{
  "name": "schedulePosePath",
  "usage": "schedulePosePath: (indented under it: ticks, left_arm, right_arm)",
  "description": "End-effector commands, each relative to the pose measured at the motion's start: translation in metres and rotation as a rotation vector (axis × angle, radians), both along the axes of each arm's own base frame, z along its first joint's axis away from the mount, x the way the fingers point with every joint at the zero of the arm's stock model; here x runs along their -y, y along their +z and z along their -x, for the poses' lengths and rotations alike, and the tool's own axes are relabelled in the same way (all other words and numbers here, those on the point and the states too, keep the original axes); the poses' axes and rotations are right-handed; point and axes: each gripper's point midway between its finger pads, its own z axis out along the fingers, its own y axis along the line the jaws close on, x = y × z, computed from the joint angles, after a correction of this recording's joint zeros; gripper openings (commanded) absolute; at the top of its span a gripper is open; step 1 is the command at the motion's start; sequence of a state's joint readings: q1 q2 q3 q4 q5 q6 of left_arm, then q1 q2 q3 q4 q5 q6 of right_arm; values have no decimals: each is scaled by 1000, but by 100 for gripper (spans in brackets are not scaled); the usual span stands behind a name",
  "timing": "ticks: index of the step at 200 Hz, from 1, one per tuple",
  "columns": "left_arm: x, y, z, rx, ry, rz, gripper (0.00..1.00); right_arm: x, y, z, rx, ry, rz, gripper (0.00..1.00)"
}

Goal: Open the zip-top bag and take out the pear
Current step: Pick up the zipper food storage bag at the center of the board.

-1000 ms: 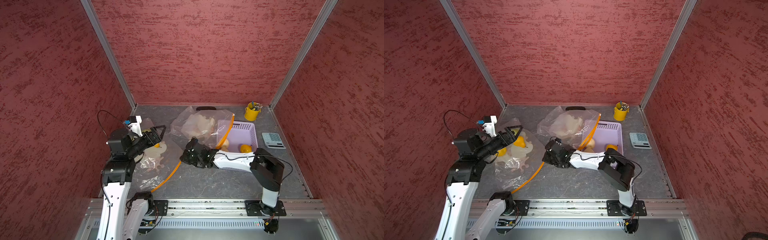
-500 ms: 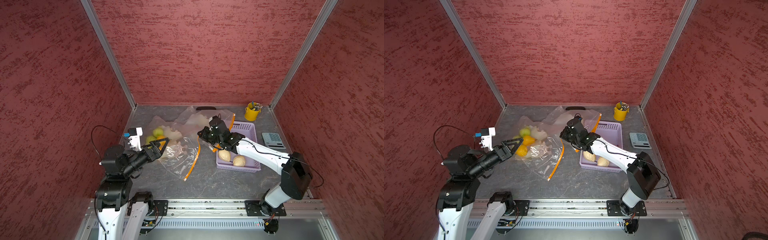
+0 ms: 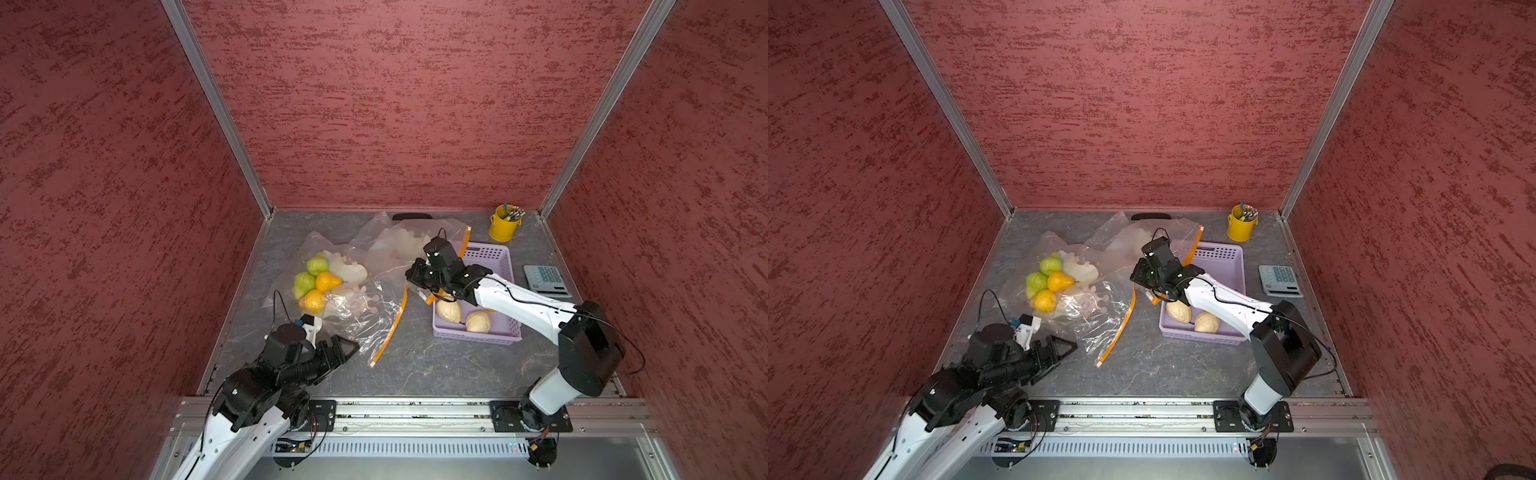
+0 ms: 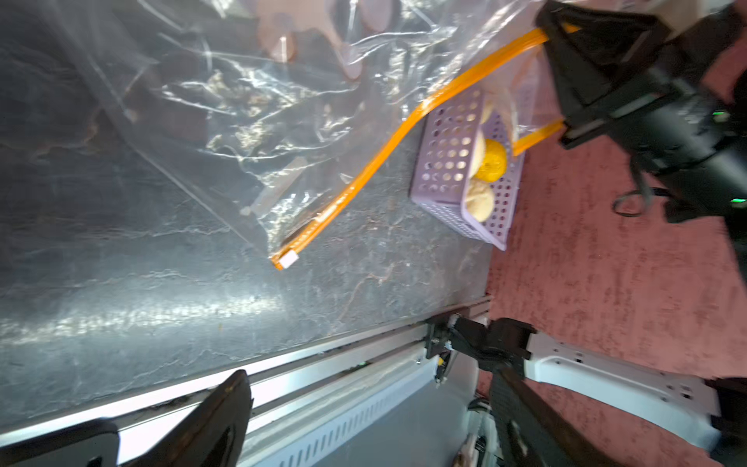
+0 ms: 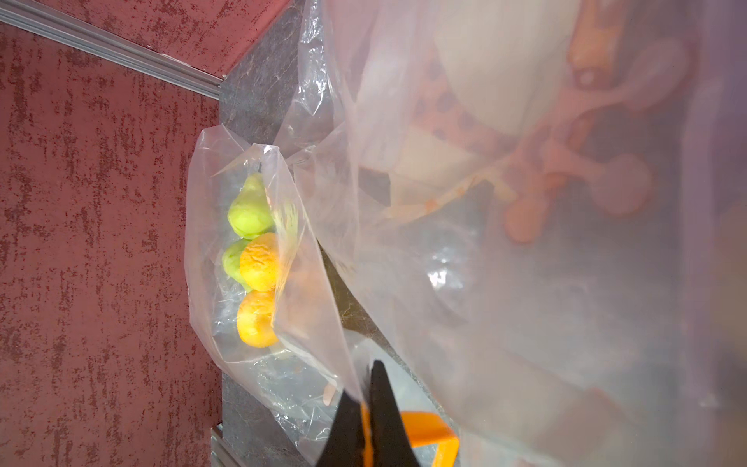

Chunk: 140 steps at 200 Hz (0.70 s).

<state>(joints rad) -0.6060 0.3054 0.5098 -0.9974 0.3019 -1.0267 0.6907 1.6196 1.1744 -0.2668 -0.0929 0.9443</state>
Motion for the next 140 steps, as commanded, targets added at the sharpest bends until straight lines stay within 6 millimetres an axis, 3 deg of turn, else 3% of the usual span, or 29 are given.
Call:
schedulePosePath:
  ticks: [1,35,102,140]
  left_arm:
    - [-1,-25,-15,-13,91,-95,92]
    - [26,-54,-28,-36,95,-154,89]
    - [6,-96,-53,-21,288,-275,79]
    - [12,-106,-70,10,337,-268,75]
  right_arm:
    - [6,2,3,14,20,25,0]
    - [8,0,6,12,24,31,0]
    - [10,0,12,21,38,14,0]
    - [9,-2,15,19,54,11,0]
